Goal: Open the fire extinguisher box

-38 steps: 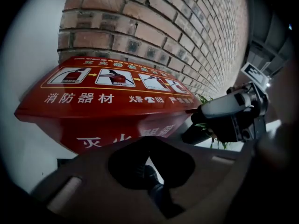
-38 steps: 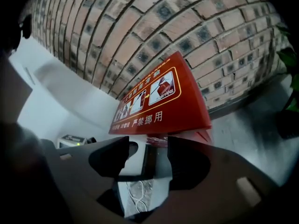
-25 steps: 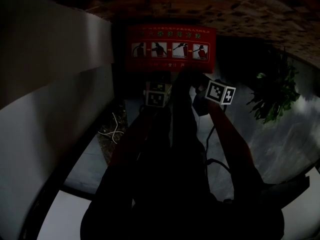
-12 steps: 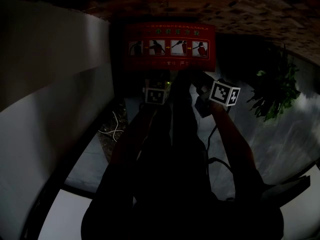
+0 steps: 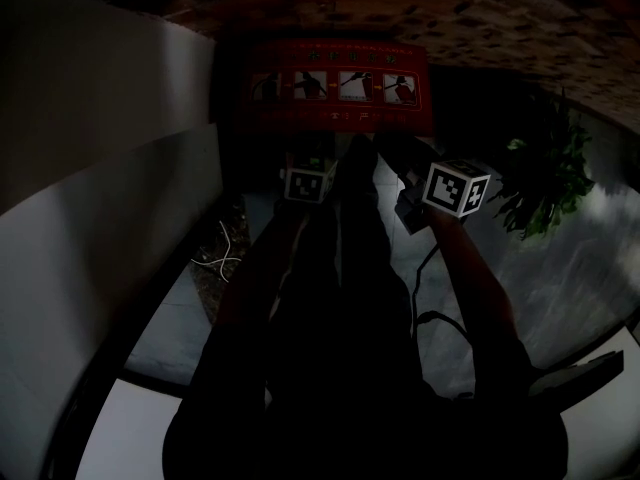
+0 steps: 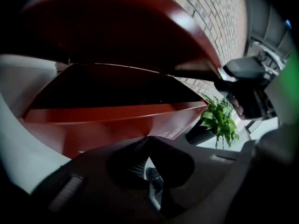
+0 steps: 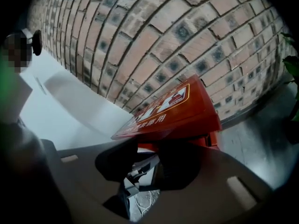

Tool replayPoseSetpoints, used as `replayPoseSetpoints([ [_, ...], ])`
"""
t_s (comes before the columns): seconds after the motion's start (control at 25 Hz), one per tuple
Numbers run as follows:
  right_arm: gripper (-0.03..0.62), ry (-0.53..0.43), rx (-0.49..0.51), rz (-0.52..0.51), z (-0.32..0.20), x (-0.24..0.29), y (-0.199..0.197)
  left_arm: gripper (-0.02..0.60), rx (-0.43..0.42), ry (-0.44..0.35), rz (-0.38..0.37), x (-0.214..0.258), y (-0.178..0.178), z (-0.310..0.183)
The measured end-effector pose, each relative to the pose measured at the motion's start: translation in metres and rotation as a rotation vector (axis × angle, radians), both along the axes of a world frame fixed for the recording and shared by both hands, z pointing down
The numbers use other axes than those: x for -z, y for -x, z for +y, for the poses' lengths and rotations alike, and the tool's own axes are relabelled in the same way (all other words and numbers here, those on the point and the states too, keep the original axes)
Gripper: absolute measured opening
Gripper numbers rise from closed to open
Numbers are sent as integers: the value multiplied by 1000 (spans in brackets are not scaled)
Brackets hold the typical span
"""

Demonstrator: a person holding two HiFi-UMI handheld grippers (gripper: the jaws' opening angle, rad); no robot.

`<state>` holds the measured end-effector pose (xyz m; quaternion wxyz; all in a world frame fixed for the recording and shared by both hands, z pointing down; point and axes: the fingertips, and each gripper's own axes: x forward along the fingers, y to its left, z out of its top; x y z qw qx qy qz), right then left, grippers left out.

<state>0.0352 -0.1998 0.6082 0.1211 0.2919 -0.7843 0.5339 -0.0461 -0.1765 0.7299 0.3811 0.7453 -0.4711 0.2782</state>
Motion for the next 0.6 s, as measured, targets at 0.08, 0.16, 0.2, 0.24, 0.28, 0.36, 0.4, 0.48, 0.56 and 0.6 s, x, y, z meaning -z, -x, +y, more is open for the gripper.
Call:
replayPoseSetpoints([
  [0.08, 140, -19, -8, -12, -5, 9, 0, 0, -7, 0, -1, 0, 0, 0],
  [0.16, 139, -54, -8, -10, -11, 19, 2, 0, -9, 1, 1, 1, 0, -1],
  [0.2, 140, -73, -5, -6, -15, 24, 2, 0, -7, 3, 4, 2, 1, -1],
  [0.24, 140, -90, -2, -3, -18, 29, 3, 0, -5, 7, 5, 2, 1, -1],
  [0.28, 140, -103, 0, -3, -21, 33, 4, 0, -6, 10, 6, 3, 1, 0],
  [0.36, 140, -123, 3, -7, -26, 39, 6, 0, -12, 10, 5, 3, 2, 2],
  [0.4, 141, -134, 4, -10, -29, 41, 6, 0, -18, 6, 5, 4, 2, 1],
  [0.48, 143, -153, 8, -14, -35, 45, 6, 0, -35, -4, 4, 6, 4, -3],
  [0.56, 144, -164, 11, -16, -39, 48, 7, 0, -43, -5, 1, 6, 10, -4],
  [0.6, 144, -168, 11, -17, -40, 49, 7, 0, -42, -1, 1, 6, 13, -3],
])
